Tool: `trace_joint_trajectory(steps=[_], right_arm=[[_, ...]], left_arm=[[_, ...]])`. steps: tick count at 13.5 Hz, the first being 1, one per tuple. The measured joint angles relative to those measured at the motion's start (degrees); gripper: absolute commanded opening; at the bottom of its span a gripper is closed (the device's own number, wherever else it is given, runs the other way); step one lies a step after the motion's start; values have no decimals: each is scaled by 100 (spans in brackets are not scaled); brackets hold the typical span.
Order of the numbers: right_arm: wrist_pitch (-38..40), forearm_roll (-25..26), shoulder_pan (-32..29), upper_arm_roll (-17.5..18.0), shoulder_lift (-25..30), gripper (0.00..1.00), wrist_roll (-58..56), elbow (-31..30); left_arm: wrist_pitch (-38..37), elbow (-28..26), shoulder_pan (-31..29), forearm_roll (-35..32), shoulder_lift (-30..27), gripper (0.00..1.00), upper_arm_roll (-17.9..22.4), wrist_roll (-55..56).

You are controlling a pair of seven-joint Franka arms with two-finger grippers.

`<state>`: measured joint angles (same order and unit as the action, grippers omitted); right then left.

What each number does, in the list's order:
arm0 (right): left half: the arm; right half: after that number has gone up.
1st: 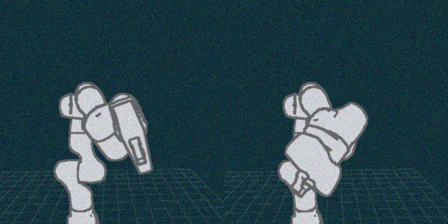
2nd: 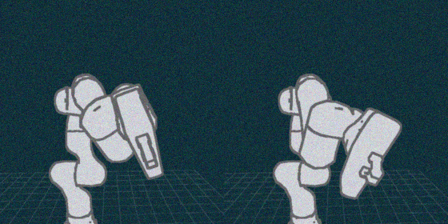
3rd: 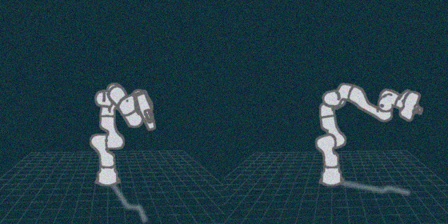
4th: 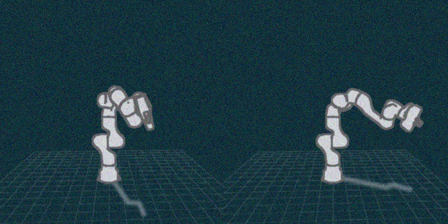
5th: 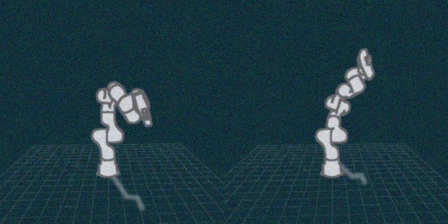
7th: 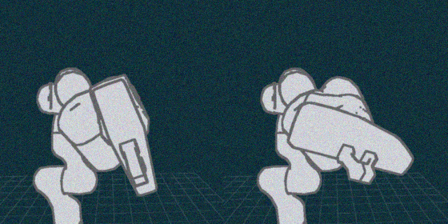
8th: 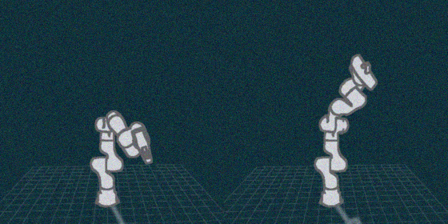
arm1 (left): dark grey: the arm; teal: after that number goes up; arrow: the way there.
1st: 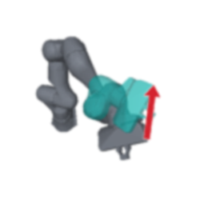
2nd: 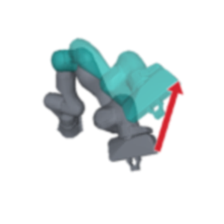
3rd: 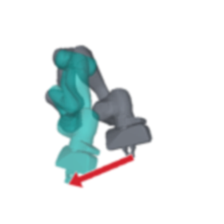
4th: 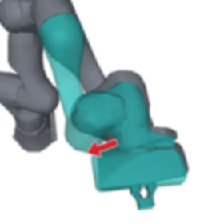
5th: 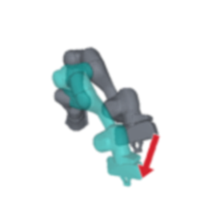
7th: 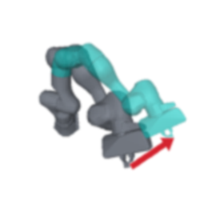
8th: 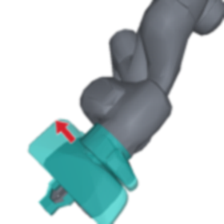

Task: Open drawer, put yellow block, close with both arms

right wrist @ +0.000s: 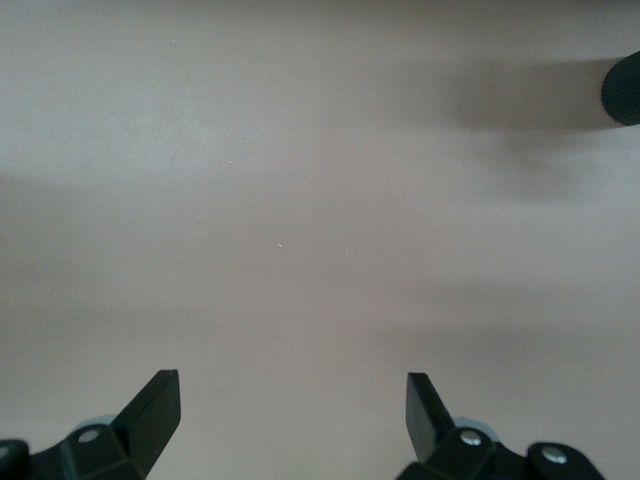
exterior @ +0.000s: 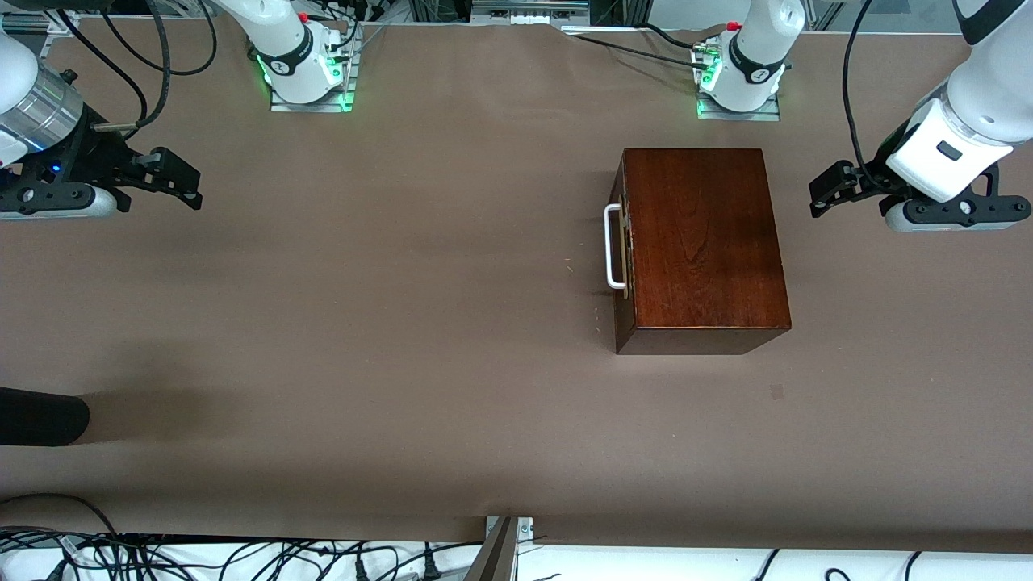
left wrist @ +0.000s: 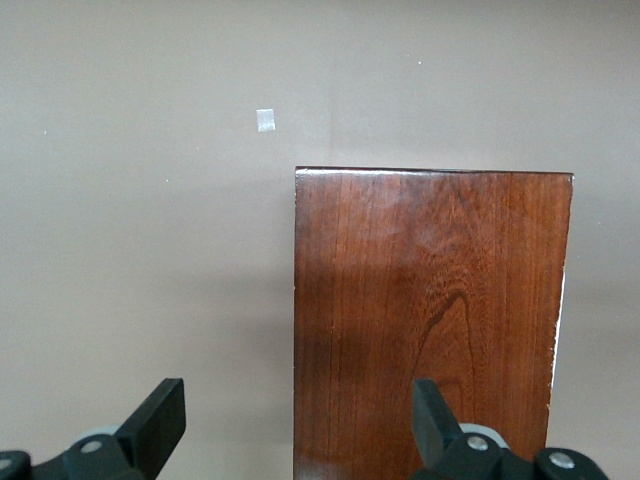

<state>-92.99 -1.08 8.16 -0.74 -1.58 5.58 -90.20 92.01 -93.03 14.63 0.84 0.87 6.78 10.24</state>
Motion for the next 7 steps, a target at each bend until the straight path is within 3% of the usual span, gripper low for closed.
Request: trace_joint_trajectory(steps=[7], right_arm=[[-58,-2,-2,-35,-23,100,-1,-29]], left_arm=[[4,0,-498,-19,-41,100,8,-669]])
